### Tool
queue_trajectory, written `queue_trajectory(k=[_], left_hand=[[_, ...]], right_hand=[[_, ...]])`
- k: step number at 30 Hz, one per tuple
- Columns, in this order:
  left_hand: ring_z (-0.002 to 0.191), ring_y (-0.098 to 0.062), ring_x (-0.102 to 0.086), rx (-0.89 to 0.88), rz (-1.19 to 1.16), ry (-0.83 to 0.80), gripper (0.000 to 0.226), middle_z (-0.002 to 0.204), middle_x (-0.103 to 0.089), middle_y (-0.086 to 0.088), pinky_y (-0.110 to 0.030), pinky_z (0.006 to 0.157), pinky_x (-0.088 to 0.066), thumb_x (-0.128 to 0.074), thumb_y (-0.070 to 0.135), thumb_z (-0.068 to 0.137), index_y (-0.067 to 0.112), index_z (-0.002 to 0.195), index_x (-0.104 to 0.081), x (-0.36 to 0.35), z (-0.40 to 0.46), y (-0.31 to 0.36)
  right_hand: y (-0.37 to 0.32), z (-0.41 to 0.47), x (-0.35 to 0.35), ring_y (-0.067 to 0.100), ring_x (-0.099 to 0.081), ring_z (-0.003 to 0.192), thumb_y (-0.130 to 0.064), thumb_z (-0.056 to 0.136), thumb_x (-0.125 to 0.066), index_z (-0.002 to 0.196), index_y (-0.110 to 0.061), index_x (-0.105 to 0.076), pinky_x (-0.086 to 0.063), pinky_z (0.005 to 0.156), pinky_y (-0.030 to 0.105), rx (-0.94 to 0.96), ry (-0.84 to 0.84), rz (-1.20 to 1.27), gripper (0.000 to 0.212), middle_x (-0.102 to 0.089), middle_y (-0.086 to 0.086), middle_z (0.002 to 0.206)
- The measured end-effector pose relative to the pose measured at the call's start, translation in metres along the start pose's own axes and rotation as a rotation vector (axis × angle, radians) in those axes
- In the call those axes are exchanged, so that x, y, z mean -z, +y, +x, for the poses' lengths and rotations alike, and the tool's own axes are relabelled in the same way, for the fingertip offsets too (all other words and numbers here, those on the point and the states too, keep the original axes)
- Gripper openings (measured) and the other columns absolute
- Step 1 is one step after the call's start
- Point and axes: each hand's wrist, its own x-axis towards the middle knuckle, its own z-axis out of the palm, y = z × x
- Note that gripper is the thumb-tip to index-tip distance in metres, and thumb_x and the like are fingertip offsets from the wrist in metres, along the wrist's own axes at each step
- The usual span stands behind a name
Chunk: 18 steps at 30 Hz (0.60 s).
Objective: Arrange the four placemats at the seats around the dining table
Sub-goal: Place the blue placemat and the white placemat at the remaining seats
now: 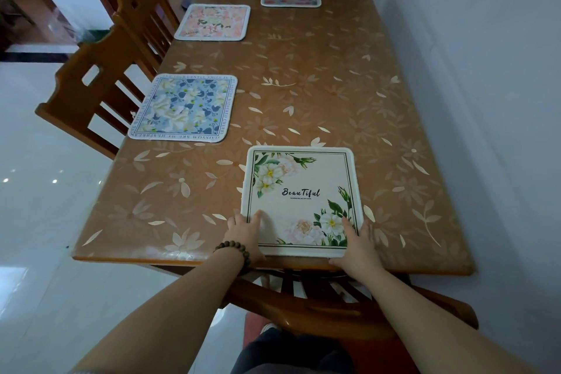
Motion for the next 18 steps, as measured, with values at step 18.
queue_trajectory(k=[18], left_hand=[[0.130,-0.038,-0.027,0.034,-0.023,0.008,0.077,0.139,-0.035,-0.021,-0.044,0.103,-0.038,-0.066,0.040,0.081,0.014,0.140,-0.023,0.002,-0.003,0.007]], right_hand=[[-0.013,-0.005,0.019,0.036,0.007,0.143,-0.039,0.074,-0.077,0.150,-0.025,-0.003,-0.018,0.114,0.046,-0.089,-0.080,-0.107,0.106,0.008,0.021,0.156]])
